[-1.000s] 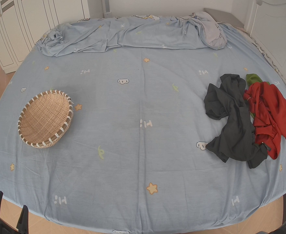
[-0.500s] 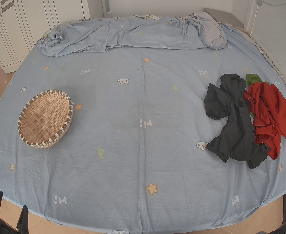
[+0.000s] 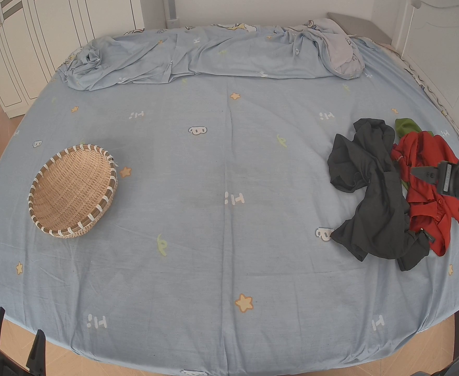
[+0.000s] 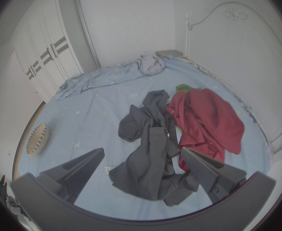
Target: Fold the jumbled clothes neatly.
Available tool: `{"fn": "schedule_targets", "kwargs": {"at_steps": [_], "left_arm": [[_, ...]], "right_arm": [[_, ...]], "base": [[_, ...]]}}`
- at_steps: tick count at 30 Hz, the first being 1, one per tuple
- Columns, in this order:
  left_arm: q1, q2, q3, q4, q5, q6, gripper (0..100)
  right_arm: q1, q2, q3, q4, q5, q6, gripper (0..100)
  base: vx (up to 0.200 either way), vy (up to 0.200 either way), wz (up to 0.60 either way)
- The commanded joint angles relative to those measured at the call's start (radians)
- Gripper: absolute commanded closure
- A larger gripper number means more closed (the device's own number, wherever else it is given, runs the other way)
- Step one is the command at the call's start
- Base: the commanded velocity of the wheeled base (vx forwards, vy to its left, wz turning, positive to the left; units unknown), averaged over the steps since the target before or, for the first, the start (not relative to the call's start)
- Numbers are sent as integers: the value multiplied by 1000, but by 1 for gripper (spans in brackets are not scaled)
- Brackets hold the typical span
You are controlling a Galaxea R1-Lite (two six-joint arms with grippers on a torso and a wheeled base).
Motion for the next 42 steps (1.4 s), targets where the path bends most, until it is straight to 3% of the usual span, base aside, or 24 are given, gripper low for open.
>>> {"fn": "schedule_targets", "kwargs": {"at_steps": [1,13,30,42], "left_arm": [[0,-17,18,-1,0,0,0],[0,-17,18,-1,0,0,0],[0,-17,18,-1,0,0,0],[0,-17,18,-1,0,0,0]], "right_arm": [[-30,478,-307,-5,-1,17,0],[-86,751,-600,43,-33,11,0],[-90,815,-658,77,-19,11,0],[-69,803,-648,116,33,19,0]], "base": [[0,0,0],[0,0,0],[0,0,0],[0,0,0]]}}
